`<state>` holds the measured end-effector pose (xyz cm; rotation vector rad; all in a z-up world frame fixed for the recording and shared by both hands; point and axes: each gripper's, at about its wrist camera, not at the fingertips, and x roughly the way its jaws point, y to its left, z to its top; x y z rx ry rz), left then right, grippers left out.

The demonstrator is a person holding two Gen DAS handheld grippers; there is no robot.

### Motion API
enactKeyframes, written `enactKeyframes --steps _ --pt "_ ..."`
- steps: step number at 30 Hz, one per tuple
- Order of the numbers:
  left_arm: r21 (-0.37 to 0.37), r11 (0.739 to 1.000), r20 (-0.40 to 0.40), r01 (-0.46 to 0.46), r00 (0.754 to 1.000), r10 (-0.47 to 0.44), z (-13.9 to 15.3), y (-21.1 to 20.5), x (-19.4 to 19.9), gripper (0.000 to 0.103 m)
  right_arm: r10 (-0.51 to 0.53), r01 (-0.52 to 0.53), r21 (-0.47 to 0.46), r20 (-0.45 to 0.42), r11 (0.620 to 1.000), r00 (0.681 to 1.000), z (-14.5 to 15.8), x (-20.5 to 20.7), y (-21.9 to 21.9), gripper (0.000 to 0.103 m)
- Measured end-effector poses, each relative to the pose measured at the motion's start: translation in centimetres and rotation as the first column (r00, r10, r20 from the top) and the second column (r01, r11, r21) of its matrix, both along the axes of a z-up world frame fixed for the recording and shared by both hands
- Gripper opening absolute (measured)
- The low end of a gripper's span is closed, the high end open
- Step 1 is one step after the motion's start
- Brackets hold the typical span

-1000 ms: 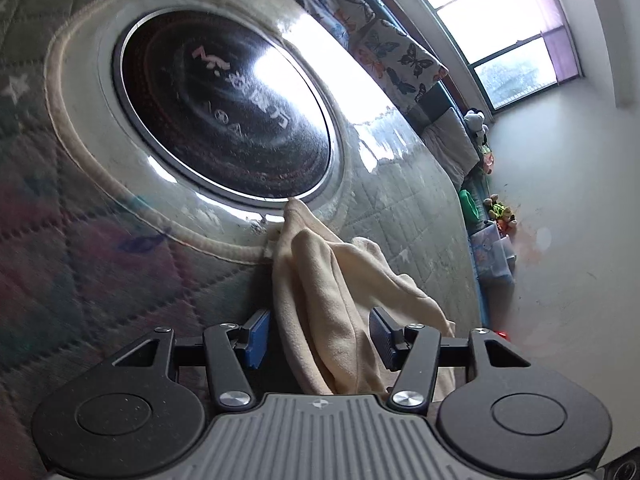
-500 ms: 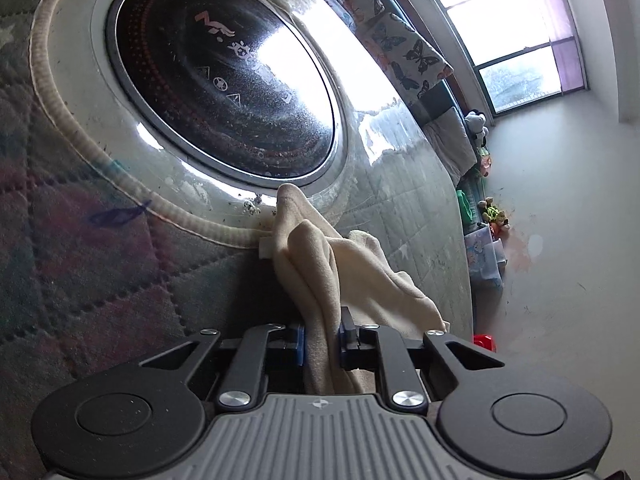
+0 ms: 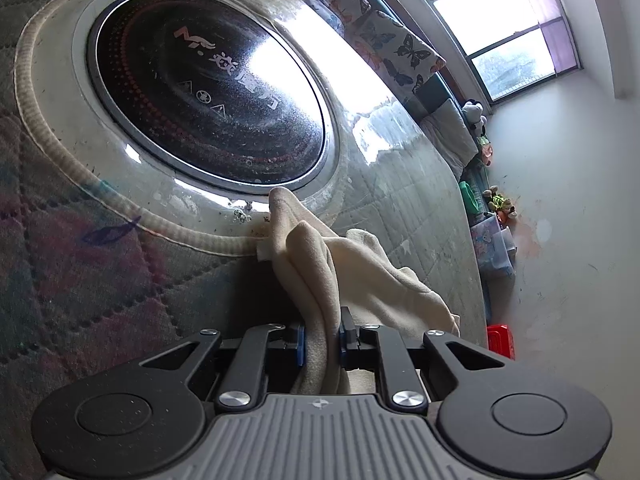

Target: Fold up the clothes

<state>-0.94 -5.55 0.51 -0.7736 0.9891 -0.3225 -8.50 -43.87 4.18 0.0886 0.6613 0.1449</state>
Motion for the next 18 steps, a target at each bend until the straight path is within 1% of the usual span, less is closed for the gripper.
enactKeyframes --steps 3,5,8,12,14,16,18 --pt "0.013 1.000 0.005 0.005 1.000 -0.005 0.1 -0.1 0.1 0.016 -0.039 0.041 0.075 -0.024 0.996 0.999 -1.4 1.1 -1.8 0.027" --pt "0.018 1.000 0.007 0.007 1.000 -0.008 0.1 -0.2 0.1 0.016 -0.040 0.043 0.112 -0.031 0.993 0.999 -1.9 1.3 -2.2 0.027" --pt "0.028 1.000 0.011 0.012 1.000 -0.012 0.2 -0.4 0.2 0.016 -0.052 0.056 0.140 -0.033 0.989 0.998 -2.4 1.5 -2.9 0.029" --pt "0.046 0.999 0.017 0.015 1.000 -0.016 0.3 -1.0 0.4 0.016 -0.057 0.061 0.173 -0.028 0.983 0.998 -2.6 1.3 -3.1 0.028" --pt "0.064 0.998 0.023 0.018 1.000 -0.020 0.5 -1.2 0.4 0.016 -0.040 0.044 0.168 -0.027 0.985 0.999 -2.5 1.2 -2.7 0.024" --pt "0.086 0.996 0.030 0.022 0.999 -0.025 0.7 -1.4 0.5 0.016 -0.027 0.031 0.159 -0.022 0.987 0.999 -2.4 1.1 -2.2 0.013" --pt "0.110 0.994 0.045 0.029 0.998 -0.034 1.2 -1.7 0.5 0.016 -0.028 0.028 0.159 -0.003 0.987 1.000 -2.1 0.5 -2.1 0.011"
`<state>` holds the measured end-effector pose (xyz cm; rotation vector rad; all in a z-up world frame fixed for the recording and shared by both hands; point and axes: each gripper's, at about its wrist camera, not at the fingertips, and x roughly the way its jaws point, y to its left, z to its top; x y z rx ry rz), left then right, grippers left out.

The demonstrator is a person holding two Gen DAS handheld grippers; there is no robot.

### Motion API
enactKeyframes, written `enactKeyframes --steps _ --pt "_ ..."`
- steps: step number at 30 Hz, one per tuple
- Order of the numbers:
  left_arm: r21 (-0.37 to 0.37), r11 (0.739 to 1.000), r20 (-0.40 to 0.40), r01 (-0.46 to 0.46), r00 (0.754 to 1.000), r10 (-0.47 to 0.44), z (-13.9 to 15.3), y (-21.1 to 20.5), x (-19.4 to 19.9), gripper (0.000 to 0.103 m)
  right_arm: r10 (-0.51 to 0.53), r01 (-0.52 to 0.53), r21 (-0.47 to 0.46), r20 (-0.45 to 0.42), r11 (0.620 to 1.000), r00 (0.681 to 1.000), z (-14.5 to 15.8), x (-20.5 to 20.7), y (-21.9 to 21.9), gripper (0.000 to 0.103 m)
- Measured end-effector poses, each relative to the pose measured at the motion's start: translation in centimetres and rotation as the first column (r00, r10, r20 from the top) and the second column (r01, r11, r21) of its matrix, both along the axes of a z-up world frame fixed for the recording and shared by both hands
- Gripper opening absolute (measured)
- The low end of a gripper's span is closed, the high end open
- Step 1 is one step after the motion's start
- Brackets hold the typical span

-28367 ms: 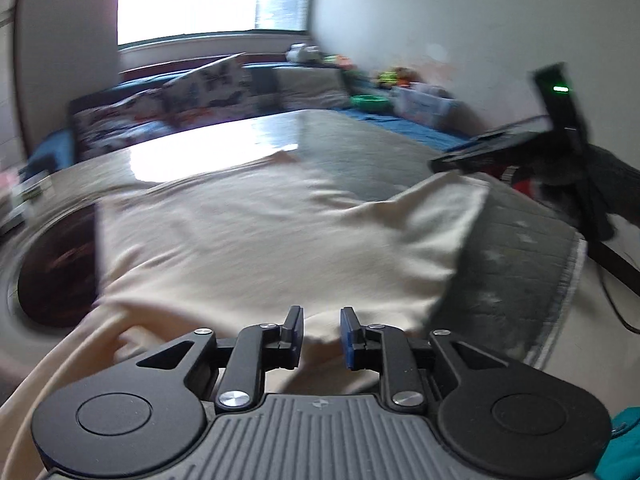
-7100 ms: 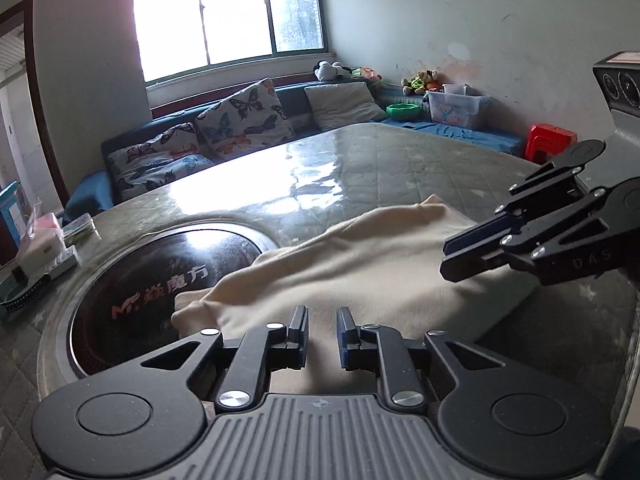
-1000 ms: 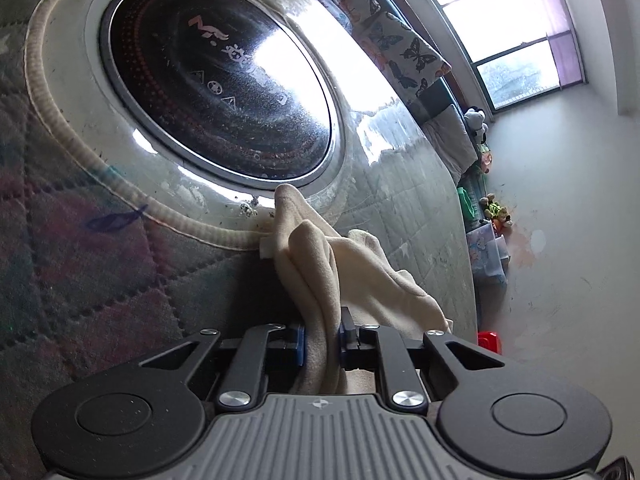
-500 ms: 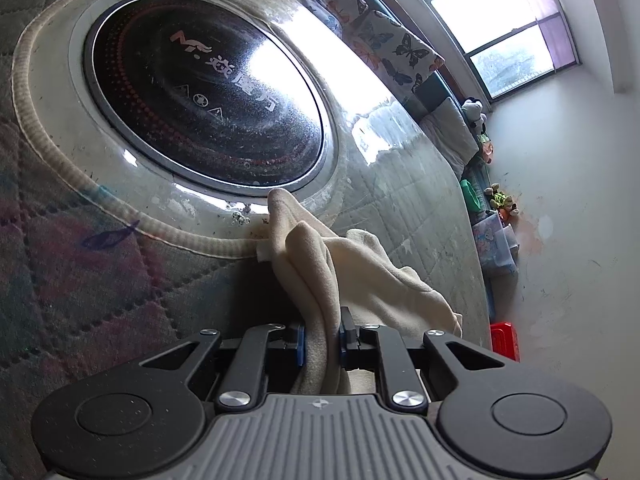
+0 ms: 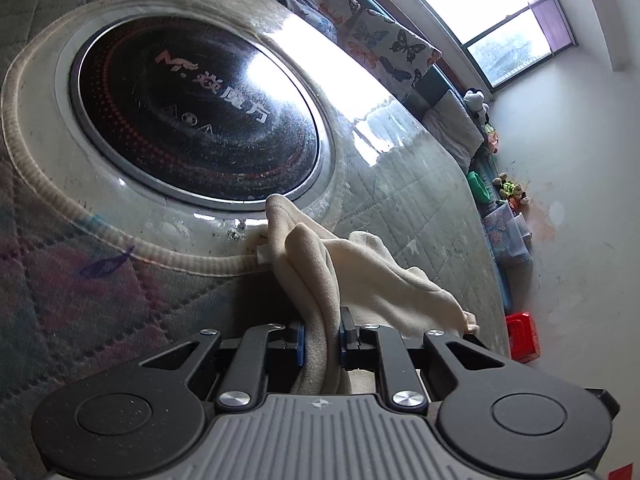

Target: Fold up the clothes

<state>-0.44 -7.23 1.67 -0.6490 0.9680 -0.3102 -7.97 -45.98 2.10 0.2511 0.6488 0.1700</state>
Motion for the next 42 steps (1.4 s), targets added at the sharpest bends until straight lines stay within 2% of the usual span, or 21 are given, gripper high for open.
enactKeyframes --steps 11,19,27,32,36,38,42 --pt "0.079 0.989 0.129 0.127 0.982 -0.136 4.1 -5.5 1.2 0.014 -0.089 0.092 -0.019 0.145 0.996 0.985 4.2 -3.8 -2.2 0.009" --pt "0.067 0.970 0.157 0.232 0.958 -0.240 4.8 -12.3 3.1 0.014 -0.219 0.235 -0.066 0.191 0.970 0.957 6.0 -5.1 -6.9 0.009" --pt "0.045 0.942 0.117 0.333 0.935 -0.336 3.7 -18.0 5.1 0.014 -0.329 0.347 -0.104 0.159 0.932 0.931 5.4 -5.0 -11.2 0.009" --pt "0.064 0.928 0.025 0.366 0.929 -0.368 1.4 -19.4 6.2 0.014 -0.368 0.376 -0.127 0.085 0.918 0.926 3.6 -4.1 -12.8 0.009" --pt "0.116 0.917 -0.012 0.381 0.924 -0.383 0.2 -19.2 6.3 0.018 -0.390 0.384 -0.163 -0.001 0.909 0.921 1.1 -3.1 -13.5 0.010" --pt "0.165 0.907 0.001 0.388 0.919 -0.394 0.4 -19.0 6.1 0.021 -0.380 0.369 -0.181 -0.031 0.912 0.924 0.5 -2.9 -13.3 0.011" --pt "0.238 0.897 0.060 0.371 0.917 -0.395 1.6 -18.5 6.1 0.027 -0.392 0.383 -0.203 -0.004 0.901 0.920 1.1 -3.2 -13.1 0.014"
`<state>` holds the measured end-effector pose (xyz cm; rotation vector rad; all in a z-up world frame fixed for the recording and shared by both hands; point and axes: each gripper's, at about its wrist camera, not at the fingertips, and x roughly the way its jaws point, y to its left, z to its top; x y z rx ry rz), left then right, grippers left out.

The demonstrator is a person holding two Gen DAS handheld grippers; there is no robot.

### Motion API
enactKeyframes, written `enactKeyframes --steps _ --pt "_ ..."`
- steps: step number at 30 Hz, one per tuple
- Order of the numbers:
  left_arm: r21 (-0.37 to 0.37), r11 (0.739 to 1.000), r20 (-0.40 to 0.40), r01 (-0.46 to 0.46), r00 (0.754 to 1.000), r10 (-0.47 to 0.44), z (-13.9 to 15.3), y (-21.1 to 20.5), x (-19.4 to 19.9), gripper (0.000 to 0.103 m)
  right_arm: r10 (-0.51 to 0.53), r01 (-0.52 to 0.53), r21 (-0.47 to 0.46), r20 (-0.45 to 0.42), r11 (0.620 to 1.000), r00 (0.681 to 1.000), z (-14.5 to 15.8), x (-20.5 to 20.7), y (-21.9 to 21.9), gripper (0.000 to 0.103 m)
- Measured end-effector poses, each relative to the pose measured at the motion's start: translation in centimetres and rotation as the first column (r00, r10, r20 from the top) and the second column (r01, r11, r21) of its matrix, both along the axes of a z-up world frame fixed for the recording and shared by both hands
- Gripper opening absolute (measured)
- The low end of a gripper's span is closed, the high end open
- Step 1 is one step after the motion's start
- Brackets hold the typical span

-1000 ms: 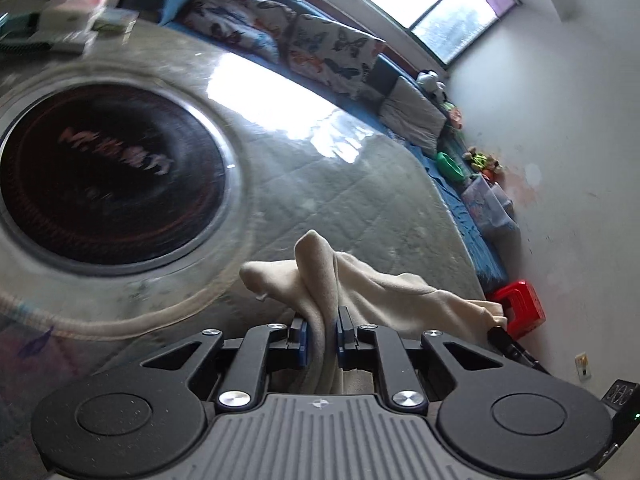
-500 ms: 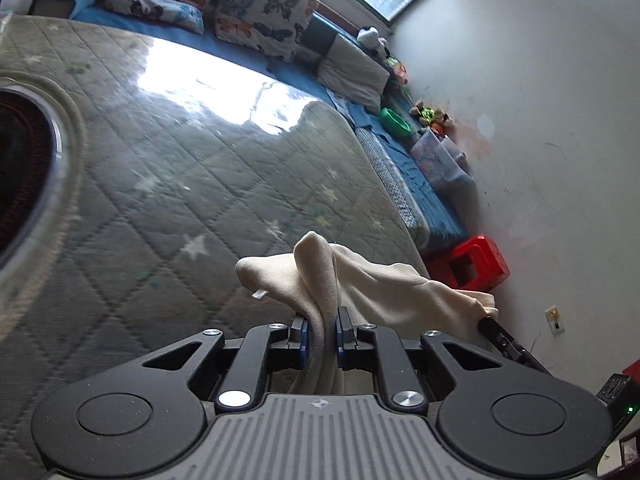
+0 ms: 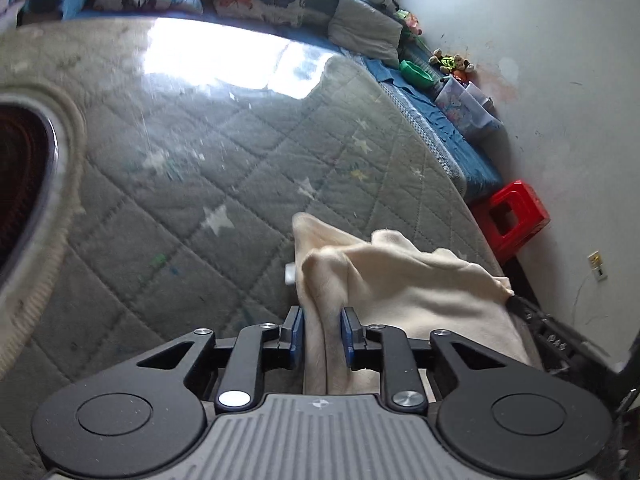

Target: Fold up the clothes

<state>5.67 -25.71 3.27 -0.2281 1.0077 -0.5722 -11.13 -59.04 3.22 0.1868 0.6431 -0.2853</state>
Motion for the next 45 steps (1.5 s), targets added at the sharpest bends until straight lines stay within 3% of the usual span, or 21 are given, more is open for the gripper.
enactKeyframes --steps 9,21,27,38,45 --pt "-0.013 1.000 0.056 0.018 0.998 -0.017 1.2 -1.7 1.2 0.028 0.095 -0.096 0.039 0.034 0.995 0.995 0.6 2.1 1.5 0.015" --pt "0.121 0.987 0.139 0.105 0.983 -0.122 0.3 -6.2 1.5 0.029 0.138 -0.138 -0.002 0.007 0.990 0.990 -0.6 5.0 3.6 0.015" --pt "0.136 0.983 0.178 0.126 0.973 -0.150 0.7 -5.7 0.2 0.029 0.160 -0.160 -0.012 0.036 0.987 0.986 1.0 1.8 3.4 0.016" --pt "0.155 0.952 0.297 0.265 0.906 -0.300 1.6 -5.2 -8.0 0.029 0.217 -0.214 -0.088 0.028 0.973 0.976 1.3 -6.9 6.1 0.021" --pt "0.192 0.946 0.292 0.262 0.905 -0.310 -0.1 -5.3 -10.0 0.029 0.190 -0.188 -0.088 0.009 0.978 0.982 0.1 -8.0 6.6 0.023"
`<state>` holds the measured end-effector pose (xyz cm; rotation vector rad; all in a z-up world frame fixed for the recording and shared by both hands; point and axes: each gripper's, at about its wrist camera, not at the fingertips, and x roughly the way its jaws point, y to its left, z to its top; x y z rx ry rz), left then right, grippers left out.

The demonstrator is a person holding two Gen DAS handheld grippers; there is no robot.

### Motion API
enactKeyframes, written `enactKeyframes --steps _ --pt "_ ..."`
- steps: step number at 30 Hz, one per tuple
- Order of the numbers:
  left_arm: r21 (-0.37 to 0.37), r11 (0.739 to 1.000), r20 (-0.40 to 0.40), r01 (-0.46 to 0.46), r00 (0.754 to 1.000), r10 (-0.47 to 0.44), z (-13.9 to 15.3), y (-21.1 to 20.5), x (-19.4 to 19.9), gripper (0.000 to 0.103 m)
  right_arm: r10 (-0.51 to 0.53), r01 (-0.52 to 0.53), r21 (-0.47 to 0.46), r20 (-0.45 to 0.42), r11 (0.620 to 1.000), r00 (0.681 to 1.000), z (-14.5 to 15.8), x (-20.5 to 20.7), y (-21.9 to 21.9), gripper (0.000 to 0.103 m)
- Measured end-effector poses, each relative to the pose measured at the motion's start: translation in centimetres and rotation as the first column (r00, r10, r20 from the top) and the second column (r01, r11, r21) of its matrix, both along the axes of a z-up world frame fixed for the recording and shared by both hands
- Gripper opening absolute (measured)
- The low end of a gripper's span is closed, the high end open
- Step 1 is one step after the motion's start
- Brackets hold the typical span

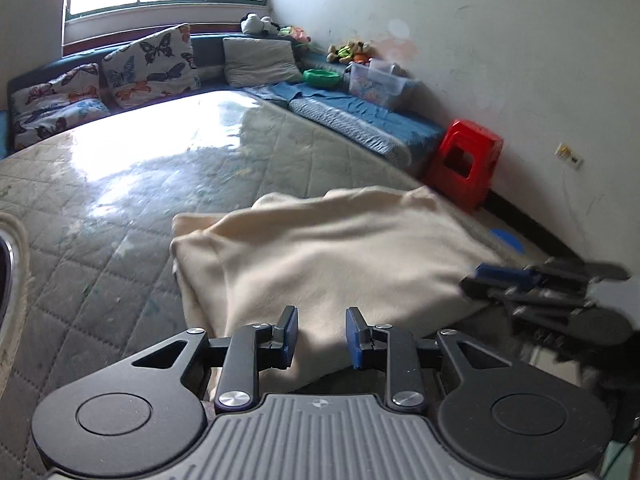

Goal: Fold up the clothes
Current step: 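Lower the folded hem onto the shirt and open both grippers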

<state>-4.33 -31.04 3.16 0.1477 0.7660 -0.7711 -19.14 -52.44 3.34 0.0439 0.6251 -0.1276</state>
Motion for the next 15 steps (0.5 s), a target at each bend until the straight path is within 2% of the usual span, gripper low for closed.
enactKeyframes --steps 4,7,13,15 --pt "-0.022 1.000 -0.007 -0.018 1.000 0.018 0.2 0.6 -0.3 0.029 0.022 -0.022 -0.021 0.028 1.000 0.999 1.0 -0.1 0.8 0.023" --pt "-0.032 0.999 -0.005 -0.031 1.000 0.031 0.3 1.3 -0.6 0.029 0.084 -0.084 -0.004 0.048 0.996 0.995 1.5 0.6 2.2 0.023" --pt "-0.026 0.999 -0.015 -0.045 0.999 0.045 0.0 2.1 -1.1 0.031 0.163 -0.163 -0.020 0.004 0.986 0.987 -0.1 2.1 4.7 0.023" --pt "-0.036 0.998 -0.013 -0.049 0.999 0.049 0.3 2.3 -1.3 0.035 0.163 -0.162 -0.045 0.008 0.986 0.987 0.1 1.9 5.1 0.023"
